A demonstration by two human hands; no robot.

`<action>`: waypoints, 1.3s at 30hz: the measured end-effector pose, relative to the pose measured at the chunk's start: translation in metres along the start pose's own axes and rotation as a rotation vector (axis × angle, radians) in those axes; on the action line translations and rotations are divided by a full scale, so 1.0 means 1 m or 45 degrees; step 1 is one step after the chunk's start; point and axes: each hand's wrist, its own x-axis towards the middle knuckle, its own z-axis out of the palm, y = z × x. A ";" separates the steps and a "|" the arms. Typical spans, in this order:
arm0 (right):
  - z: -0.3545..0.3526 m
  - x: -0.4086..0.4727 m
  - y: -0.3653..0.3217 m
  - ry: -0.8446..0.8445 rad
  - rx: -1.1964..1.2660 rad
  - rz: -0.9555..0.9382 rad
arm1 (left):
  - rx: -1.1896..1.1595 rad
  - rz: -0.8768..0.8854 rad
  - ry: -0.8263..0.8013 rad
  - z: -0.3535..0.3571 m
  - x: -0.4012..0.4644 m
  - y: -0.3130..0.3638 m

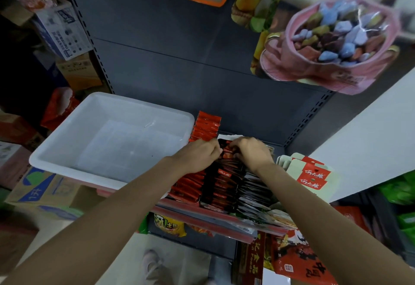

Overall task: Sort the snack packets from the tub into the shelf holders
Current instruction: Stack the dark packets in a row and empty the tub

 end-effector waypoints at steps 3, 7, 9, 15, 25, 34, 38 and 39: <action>0.002 0.002 -0.004 0.054 -0.108 -0.006 | 0.116 0.024 -0.034 0.000 0.004 0.004; -0.002 -0.004 0.002 0.052 0.288 -0.037 | 0.121 0.025 -0.056 0.004 0.003 0.001; -0.007 -0.006 0.007 0.007 0.444 -0.080 | 0.194 0.016 -0.100 0.005 0.006 0.001; -0.006 -0.017 0.012 0.082 0.098 0.005 | 0.216 0.025 -0.190 0.001 0.014 0.000; 0.004 -0.020 0.012 0.164 0.171 0.147 | 0.220 0.053 -0.179 0.004 0.010 -0.004; 0.001 -0.005 0.005 0.208 0.242 0.181 | 0.145 0.018 -0.072 0.003 0.011 0.000; -0.001 -0.017 0.008 0.323 0.211 -0.026 | 0.147 0.008 0.011 0.004 0.010 0.003; -0.002 -0.020 0.009 0.315 0.161 -0.069 | 0.154 0.014 0.018 0.004 0.010 0.004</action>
